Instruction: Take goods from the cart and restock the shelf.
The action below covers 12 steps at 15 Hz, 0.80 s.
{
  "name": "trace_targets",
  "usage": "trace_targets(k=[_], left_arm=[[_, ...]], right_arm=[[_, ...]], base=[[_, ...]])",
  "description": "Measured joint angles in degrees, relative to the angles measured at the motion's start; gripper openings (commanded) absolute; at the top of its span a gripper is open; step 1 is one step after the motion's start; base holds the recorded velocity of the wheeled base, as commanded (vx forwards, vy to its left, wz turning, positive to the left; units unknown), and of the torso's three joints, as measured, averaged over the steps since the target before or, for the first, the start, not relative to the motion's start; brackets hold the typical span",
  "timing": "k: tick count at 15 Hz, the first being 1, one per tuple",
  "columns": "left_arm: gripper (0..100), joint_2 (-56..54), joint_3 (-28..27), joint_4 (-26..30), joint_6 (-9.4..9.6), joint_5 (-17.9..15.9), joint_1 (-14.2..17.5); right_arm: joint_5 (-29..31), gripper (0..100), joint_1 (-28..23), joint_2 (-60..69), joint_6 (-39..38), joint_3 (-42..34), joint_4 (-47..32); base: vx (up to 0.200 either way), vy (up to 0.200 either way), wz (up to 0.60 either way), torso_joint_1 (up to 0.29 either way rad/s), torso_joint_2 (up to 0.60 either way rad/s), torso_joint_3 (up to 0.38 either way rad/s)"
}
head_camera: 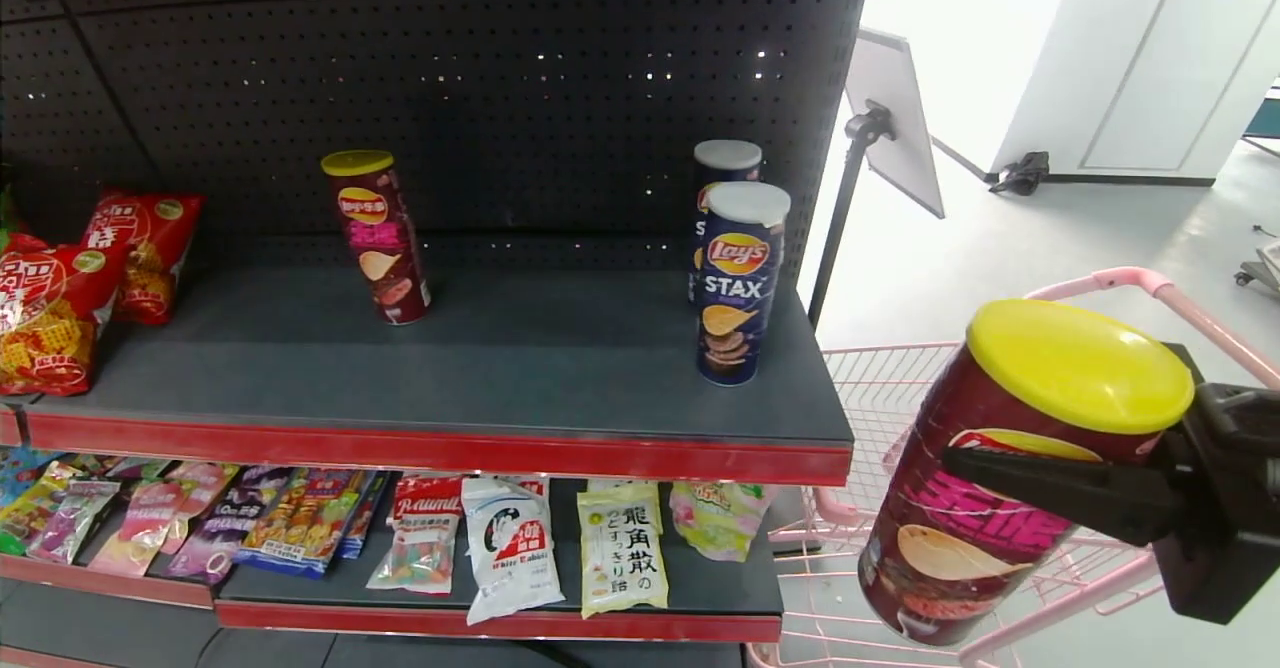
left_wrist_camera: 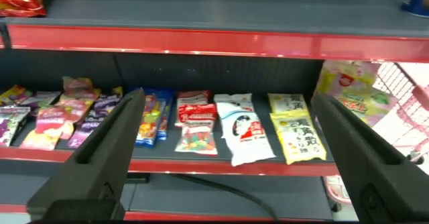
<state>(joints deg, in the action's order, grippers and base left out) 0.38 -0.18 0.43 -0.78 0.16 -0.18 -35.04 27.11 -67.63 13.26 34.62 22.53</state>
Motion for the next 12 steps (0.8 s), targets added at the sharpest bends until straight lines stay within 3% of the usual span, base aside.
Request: trace_targets(k=[12], left_arm=[[100, -0.02, 0.00, 0.00, -0.01, -0.02, 0.00]], right_arm=[[0.01, 0, -0.07, 0.02, 0.00, -0.41, 0.11]], base=[[0.000, 0.200, 0.00, 0.002, 0.00, 0.002]])
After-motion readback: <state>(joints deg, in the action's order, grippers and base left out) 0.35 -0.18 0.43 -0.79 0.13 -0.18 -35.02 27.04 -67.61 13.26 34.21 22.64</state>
